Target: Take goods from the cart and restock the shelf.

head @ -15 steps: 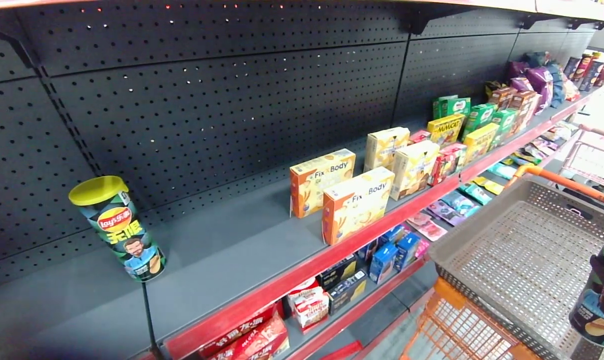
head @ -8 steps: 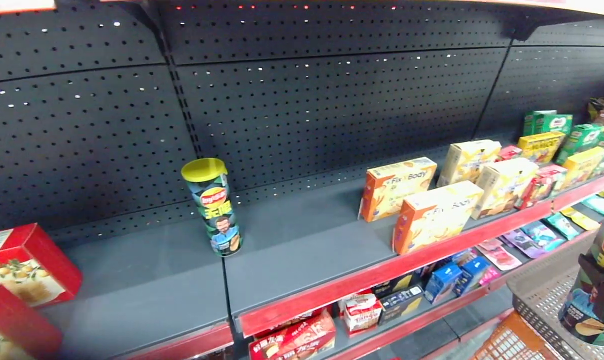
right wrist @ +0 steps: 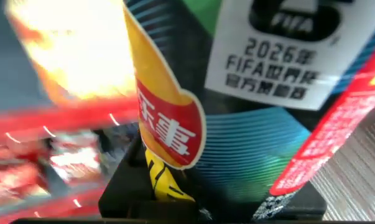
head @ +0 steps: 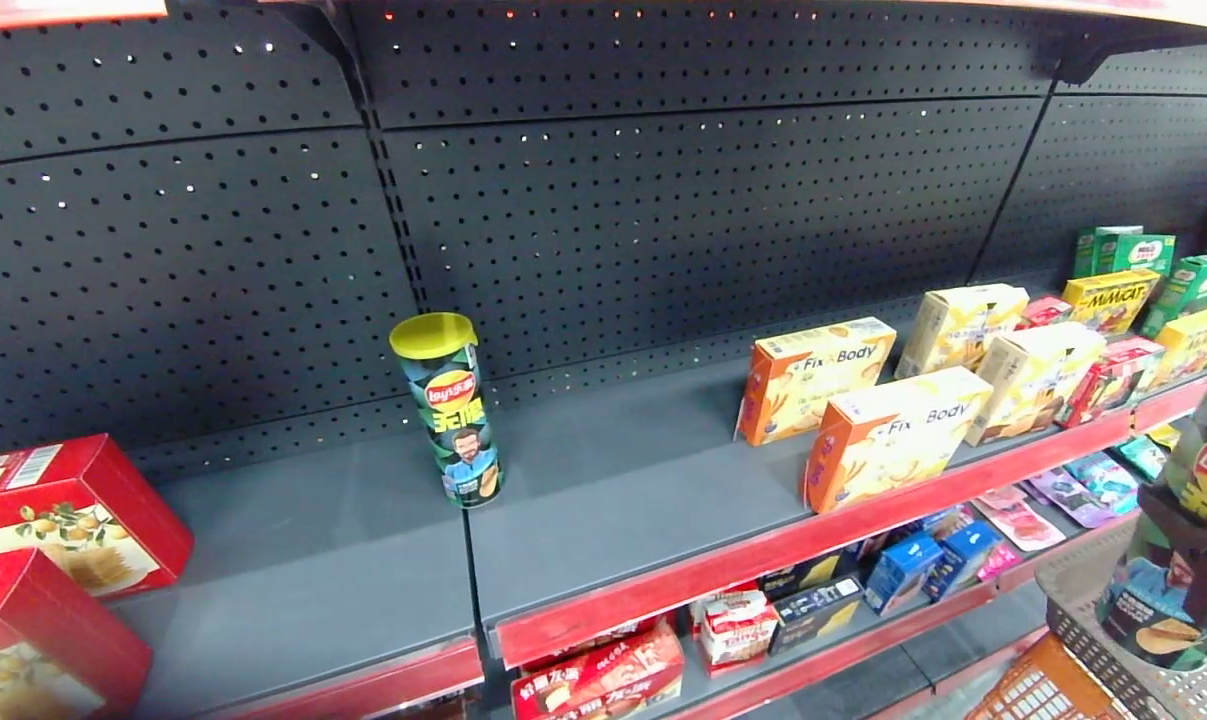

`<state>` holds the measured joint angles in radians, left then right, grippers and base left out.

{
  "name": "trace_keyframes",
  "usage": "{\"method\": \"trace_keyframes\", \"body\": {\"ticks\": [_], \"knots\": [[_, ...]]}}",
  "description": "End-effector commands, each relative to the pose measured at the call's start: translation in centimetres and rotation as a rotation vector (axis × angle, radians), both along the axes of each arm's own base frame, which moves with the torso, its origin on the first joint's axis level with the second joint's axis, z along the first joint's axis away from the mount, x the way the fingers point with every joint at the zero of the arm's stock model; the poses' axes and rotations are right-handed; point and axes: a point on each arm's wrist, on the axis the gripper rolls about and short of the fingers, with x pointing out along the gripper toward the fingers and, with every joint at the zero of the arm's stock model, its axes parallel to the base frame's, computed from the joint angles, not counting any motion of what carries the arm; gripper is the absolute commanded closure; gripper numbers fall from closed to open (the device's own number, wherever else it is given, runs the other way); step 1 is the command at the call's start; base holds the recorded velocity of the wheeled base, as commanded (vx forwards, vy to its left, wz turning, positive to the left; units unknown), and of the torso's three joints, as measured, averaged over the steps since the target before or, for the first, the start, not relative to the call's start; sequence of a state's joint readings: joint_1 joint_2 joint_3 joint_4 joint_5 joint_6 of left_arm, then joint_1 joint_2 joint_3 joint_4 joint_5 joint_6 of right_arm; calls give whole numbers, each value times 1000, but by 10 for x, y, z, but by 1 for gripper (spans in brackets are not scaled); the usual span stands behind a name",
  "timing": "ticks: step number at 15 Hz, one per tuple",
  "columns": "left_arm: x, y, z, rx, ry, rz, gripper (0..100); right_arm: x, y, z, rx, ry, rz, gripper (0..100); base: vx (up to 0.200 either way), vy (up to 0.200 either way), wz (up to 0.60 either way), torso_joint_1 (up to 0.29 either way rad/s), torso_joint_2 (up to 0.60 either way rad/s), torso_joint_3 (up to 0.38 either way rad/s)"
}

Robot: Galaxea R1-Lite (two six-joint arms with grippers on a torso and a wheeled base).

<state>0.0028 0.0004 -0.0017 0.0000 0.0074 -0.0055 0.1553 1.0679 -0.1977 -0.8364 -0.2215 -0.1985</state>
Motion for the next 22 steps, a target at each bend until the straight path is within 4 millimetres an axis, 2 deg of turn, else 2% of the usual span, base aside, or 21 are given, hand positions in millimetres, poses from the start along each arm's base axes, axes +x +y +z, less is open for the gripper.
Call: {"method": "trace_keyframes", "body": {"ticks": [1,3,7,9,15,19,22], "knots": [[0,0,0,-1,0,1,0,17,16,19,32,-26,99,100,0,0,0,0,0,0],[0,0,0,-1,0,1,0,27,23,21,20,-11,119,100,0,0,0,0,0,0],[0,0,0,-1,0,1,0,41,27,42,6,-68,150,100,0,0,0,0,0,0],[0,0,0,-1,0,1,0,42,29,46,4,-82,206,100,0,0,0,0,0,0],[0,0,0,-1,0,1,0,37,40,45,-11,-86,259,100,0,0,500,1,2,0],[0,0,0,-1,0,1,0,21,56,48,8,-117,383,100,0,0,0,0,0,0],[0,0,0,-1,0,1,0,16,67,52,35,-134,519,100,0,0,0,0,0,0]]}}
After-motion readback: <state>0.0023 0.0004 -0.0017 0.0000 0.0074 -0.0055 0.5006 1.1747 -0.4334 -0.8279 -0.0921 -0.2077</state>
